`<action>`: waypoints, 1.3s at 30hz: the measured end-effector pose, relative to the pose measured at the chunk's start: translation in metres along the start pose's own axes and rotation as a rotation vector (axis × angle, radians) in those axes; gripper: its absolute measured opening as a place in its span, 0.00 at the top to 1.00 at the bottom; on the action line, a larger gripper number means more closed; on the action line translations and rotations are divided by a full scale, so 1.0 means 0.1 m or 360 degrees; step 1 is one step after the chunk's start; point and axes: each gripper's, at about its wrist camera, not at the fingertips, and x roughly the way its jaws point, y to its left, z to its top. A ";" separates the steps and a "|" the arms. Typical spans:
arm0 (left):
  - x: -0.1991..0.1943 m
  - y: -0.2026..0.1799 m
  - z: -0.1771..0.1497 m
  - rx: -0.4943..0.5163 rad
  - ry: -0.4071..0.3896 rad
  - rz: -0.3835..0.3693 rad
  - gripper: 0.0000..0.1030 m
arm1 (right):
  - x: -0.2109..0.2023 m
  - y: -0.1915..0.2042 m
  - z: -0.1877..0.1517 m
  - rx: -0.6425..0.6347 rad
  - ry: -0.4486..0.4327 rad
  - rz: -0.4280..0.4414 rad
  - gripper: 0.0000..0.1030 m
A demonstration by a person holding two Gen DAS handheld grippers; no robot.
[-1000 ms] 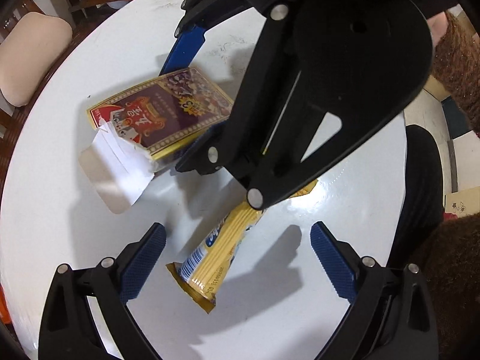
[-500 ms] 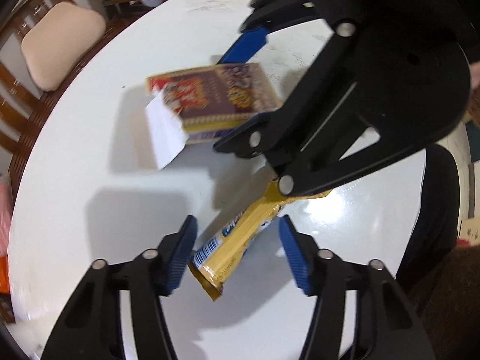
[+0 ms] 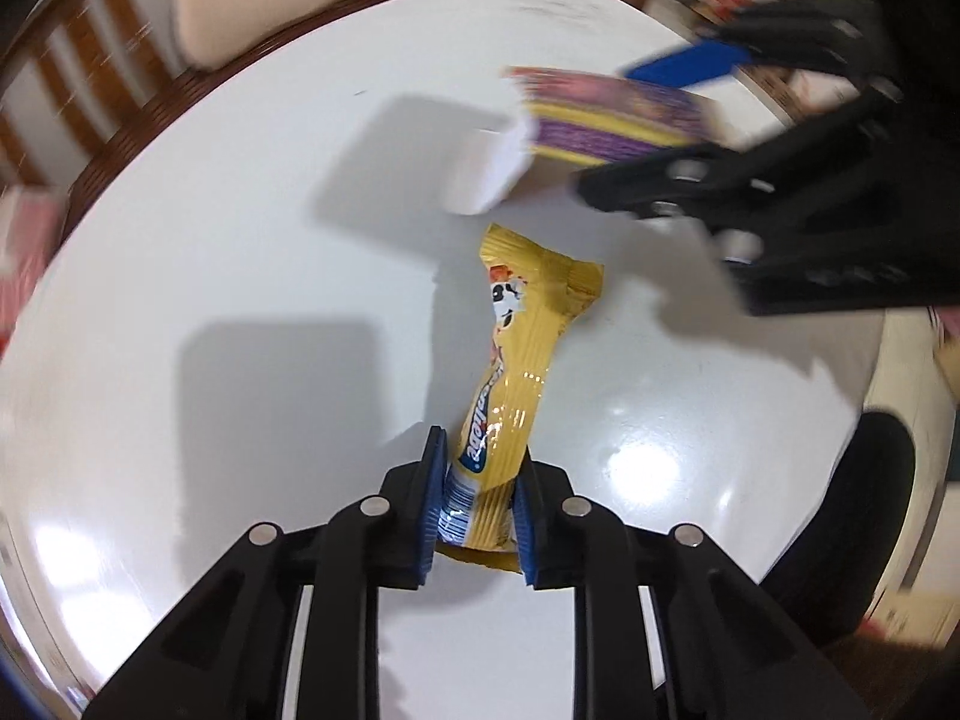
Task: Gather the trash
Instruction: 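Grasp the yellow snack wrapper with the left tool while the right tool grasps the purple-and-gold box, then carry the yellow wrapper and purple box down toward the white plastic bag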
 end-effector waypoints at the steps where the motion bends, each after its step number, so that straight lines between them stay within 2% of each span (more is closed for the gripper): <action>1: 0.00 0.03 -0.01 -0.0053 -0.0005 -0.0020 0.81 | -0.03 0.01 -0.02 0.0005 -0.0008 -0.0009 0.40; 4: 0.00 0.10 0.05 -0.0159 -0.0012 -0.0066 0.81 | -0.09 0.10 -0.09 0.0003 -0.0005 -0.0004 0.41; 7: -0.01 0.12 0.04 -0.0216 -0.0011 -0.0054 0.81 | -0.10 0.18 -0.16 -0.0006 0.0012 0.0013 0.42; 14: -0.11 0.11 -0.02 -0.0220 -0.0032 0.0028 0.82 | -0.20 0.30 -0.34 -0.0015 -0.0009 0.0003 0.43; 25: -0.33 0.14 -0.13 -0.0249 -0.0093 0.0064 0.82 | -0.58 0.61 -0.56 -0.0077 -0.0100 -0.0046 0.43; 30: -0.44 0.01 -0.30 -0.0248 -0.0101 0.0055 0.82 | -0.75 0.75 -0.68 -0.0106 -0.0136 -0.0038 0.43; 39: -0.59 -0.21 -0.67 -0.0229 -0.0135 0.0073 0.82 | -0.95 1.04 -1.05 -0.0157 -0.0167 -0.0117 0.43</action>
